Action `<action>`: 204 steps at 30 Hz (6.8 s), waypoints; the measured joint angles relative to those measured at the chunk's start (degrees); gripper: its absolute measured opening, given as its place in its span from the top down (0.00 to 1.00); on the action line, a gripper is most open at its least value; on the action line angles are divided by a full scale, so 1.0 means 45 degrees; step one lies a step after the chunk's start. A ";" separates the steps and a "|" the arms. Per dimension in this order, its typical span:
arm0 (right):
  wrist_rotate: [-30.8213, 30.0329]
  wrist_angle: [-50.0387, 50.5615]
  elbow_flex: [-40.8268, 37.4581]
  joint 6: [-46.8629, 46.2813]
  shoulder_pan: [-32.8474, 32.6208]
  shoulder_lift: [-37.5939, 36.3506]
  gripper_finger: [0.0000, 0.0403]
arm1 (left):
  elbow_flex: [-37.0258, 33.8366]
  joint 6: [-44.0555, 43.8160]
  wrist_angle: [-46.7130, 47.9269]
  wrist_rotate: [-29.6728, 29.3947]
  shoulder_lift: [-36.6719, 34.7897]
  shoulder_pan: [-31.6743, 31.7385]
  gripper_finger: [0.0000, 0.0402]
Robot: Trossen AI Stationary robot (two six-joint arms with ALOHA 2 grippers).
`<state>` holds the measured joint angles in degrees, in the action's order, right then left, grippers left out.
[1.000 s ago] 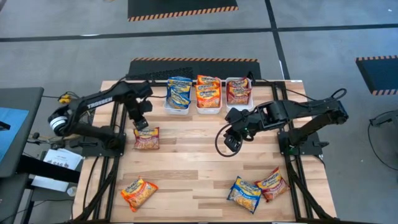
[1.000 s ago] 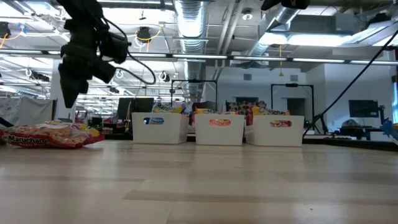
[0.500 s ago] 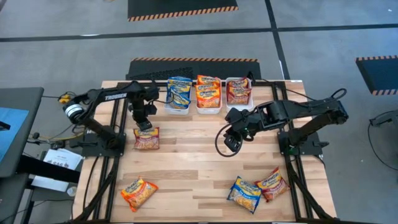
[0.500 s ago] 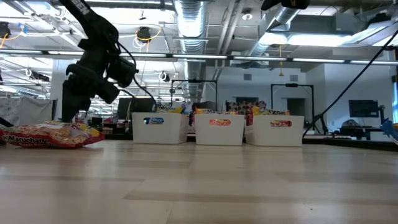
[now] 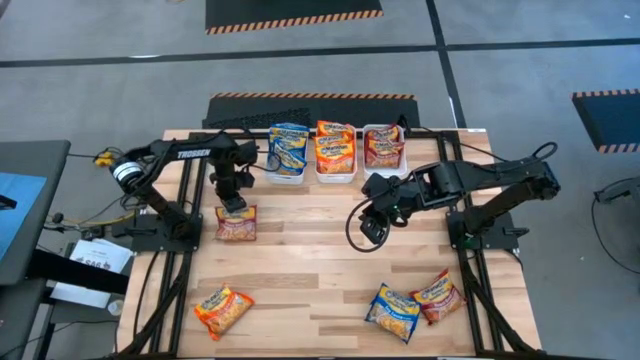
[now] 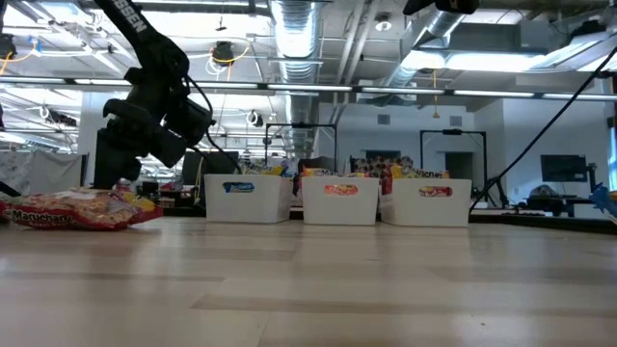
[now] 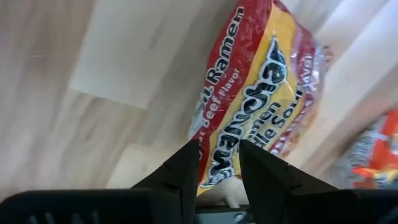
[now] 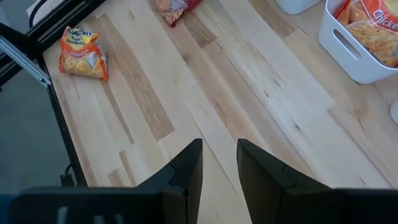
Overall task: Sort Maruchan noodles
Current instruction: Put the red noodle pack into the right white bin
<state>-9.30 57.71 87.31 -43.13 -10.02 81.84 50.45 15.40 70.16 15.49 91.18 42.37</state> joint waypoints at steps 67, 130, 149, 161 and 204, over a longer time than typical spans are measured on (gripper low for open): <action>0.0099 -0.5975 -0.2401 0.3237 0.0782 0.0005 0.55 | -0.0484 -0.5760 -0.5940 0.4953 -0.5455 -0.5185 1.00; 0.6403 -1.2091 -0.0718 0.9943 0.3416 0.6136 0.39 | -0.0484 -0.6343 -0.9818 0.4468 -0.5450 -0.5780 1.00; 0.6713 -1.1215 -0.0379 0.8616 0.3475 0.6914 0.44 | -0.0489 -0.6360 -1.1283 0.3967 -0.5450 -0.5780 1.00; 0.6771 -1.0712 -0.0379 0.6902 0.3439 0.6911 0.91 | -0.0489 -0.6373 -1.1296 0.2202 -0.5450 -0.5780 1.00; 0.1867 0.0774 -0.0388 1.3065 1.1370 0.1495 0.90 | 0.3514 -0.5465 -1.4215 0.2280 -0.5459 -0.2807 0.78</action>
<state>-0.90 61.20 85.56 15.66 41.14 88.57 66.26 -9.20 6.19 25.75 66.61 29.74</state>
